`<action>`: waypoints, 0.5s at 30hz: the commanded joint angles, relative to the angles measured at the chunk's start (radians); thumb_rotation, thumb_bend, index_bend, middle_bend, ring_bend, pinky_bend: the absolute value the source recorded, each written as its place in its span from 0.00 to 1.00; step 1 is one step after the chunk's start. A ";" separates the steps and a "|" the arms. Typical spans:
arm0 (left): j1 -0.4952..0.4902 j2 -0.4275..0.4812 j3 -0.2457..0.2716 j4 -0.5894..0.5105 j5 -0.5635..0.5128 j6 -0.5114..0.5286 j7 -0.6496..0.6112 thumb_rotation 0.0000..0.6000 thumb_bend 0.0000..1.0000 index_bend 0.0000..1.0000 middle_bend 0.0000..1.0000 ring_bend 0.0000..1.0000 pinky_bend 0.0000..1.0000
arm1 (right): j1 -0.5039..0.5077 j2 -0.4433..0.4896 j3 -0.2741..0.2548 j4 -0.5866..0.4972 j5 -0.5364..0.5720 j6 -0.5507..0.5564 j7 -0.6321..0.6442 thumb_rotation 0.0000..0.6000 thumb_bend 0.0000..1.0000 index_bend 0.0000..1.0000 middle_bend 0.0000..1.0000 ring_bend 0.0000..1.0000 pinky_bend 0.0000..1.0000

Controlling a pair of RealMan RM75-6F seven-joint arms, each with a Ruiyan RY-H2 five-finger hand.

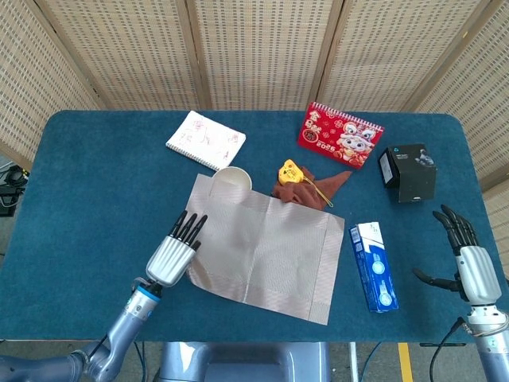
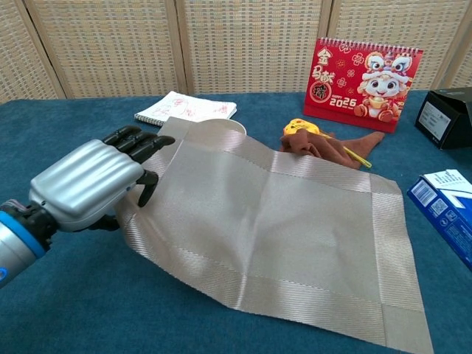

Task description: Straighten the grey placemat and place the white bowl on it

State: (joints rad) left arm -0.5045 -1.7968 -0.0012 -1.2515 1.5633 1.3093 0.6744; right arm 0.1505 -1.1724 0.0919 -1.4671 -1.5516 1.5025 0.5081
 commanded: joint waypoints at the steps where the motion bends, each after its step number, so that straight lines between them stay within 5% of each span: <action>1: 0.047 0.045 0.040 -0.069 -0.014 0.013 0.019 1.00 0.46 0.77 0.00 0.00 0.00 | -0.001 -0.002 -0.001 -0.001 -0.001 0.002 -0.009 1.00 0.16 0.11 0.00 0.00 0.00; 15: 0.126 0.112 0.126 -0.183 0.029 0.031 -0.003 1.00 0.46 0.78 0.00 0.00 0.00 | 0.003 -0.018 -0.014 0.002 -0.007 -0.017 -0.057 1.00 0.16 0.11 0.00 0.00 0.00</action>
State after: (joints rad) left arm -0.3828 -1.6870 0.1197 -1.4317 1.5879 1.3399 0.6769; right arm 0.1535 -1.1904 0.0777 -1.4653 -1.5585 1.4863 0.4512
